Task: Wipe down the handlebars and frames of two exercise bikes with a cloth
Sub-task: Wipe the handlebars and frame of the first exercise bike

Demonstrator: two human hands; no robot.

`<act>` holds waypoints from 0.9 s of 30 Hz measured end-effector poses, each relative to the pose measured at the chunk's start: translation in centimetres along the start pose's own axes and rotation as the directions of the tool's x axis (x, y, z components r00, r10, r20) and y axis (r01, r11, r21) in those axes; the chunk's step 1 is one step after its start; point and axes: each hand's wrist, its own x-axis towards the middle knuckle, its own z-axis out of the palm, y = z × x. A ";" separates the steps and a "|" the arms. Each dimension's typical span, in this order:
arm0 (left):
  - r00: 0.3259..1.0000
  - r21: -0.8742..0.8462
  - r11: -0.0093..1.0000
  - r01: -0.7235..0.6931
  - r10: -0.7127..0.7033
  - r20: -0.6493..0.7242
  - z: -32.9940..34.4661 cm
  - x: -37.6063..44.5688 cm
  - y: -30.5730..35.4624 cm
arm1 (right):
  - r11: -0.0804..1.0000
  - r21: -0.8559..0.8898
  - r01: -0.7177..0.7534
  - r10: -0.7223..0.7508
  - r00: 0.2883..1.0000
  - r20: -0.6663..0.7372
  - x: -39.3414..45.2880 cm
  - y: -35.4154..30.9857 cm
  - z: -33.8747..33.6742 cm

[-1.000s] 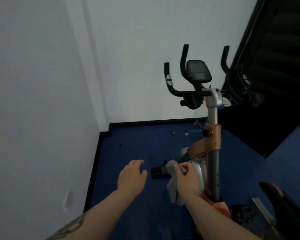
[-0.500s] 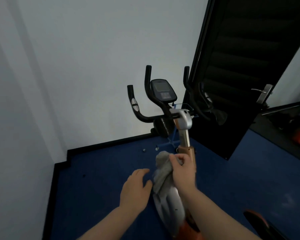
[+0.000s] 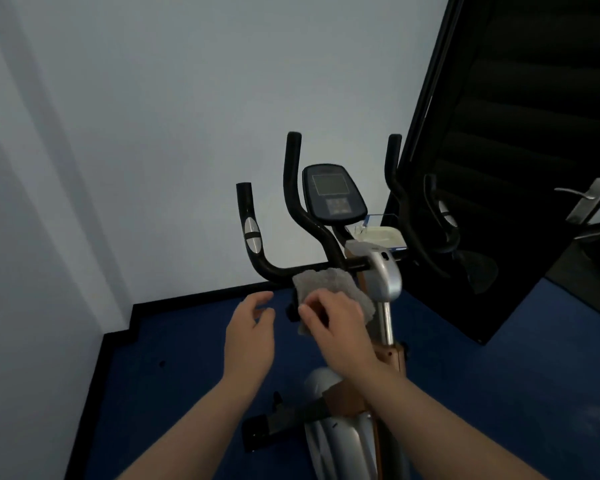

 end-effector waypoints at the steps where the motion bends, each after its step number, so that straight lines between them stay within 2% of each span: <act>1: 1.000 -0.014 1.000 0.014 -0.014 -0.007 0.3 0.5 -0.3 | 0.998 -0.032 0.050 -0.050 0.998 -0.022 -0.1 0.7 0.1; 3: 0.999 -0.057 0.998 0.023 -0.025 -0.032 1.1 1.7 -0.4 | 0.967 -0.174 0.184 -0.208 0.970 -0.130 0.4 1.7 -0.1; 5: 0.999 -0.124 0.992 0.015 -0.019 -0.031 2.1 3.0 0.0 | 0.905 -0.341 0.256 -0.314 0.941 -0.129 1.8 2.3 0.1; 8: 0.999 -0.188 0.982 -0.008 0.018 0.050 3.7 3.6 0.3 | 0.827 -0.518 0.216 -0.249 0.968 0.005 2.9 2.7 1.4; 10: 0.994 -0.192 0.981 -0.012 0.032 0.102 4.5 3.7 -0.2 | 0.794 -0.550 0.260 -0.266 0.961 0.069 3.4 3.3 1.4; 12: 0.989 -0.175 0.984 -0.002 0.028 0.149 5.3 3.9 -0.7 | 0.770 -0.536 0.346 -0.287 0.938 0.195 4.8 3.7 0.3; 14: 0.985 -0.198 0.980 0.003 0.031 0.171 5.7 3.9 -0.8 | 0.788 -0.492 0.371 -0.290 0.928 0.235 5.9 3.7 -0.4; 15: 0.984 -0.209 0.978 -0.008 0.045 0.174 5.6 4.0 -0.9 | 0.831 -0.457 0.319 -0.262 0.947 0.185 5.6 3.5 -0.3; 17: 0.976 -0.209 0.977 -0.039 0.082 0.203 5.5 4.2 -1.1 | 0.940 -0.332 0.073 -0.110 0.990 -0.093 3.9 3.2 1.2; 19: 0.968 -0.208 0.977 -0.055 0.103 0.230 5.3 4.4 -1.5 | 0.968 -0.231 -0.103 0.027 0.950 -0.310 1.9 2.7 2.8; 20: 0.965 -0.211 0.976 -0.057 0.108 0.238 5.3 4.4 -1.6 | 0.960 -0.251 -0.123 0.033 0.942 -0.333 1.6 2.5 3.0; 21: 0.964 -0.215 0.975 -0.057 0.110 0.242 5.3 4.4 -1.7 | 0.946 -0.310 -0.096 0.001 0.955 -0.296 1.9 2.6 2.8; 22: 0.963 -0.215 0.975 -0.062 0.115 0.244 5.2 4.4 -1.7 | 0.921 -0.389 -0.038 -0.038 0.982 -0.185 2.9 2.6 2.1; 24: 0.961 -0.209 0.974 -0.083 0.133 0.241 5.3 4.6 -1.8 | 0.893 -0.438 0.109 -0.066 0.991 0.112 5.6 3.1 0.0; 25: 0.961 -0.209 0.974 -0.083 0.133 0.241 5.4 4.5 -1.8 | 0.909 -0.389 0.150 -0.070 0.975 0.213 6.8 3.5 -0.9; 26: 0.962 -0.211 0.974 -0.077 0.128 0.240 5.4 4.4 -1.8 | 0.950 -0.284 0.131 -0.052 0.962 0.270 7.3 3.8 -1.3; 27: 0.964 -0.214 0.974 -0.075 0.125 0.235 5.5 4.3 -1.8 | 0.981 -0.178 0.078 -0.037 0.974 0.225 7.0 4.0 -0.9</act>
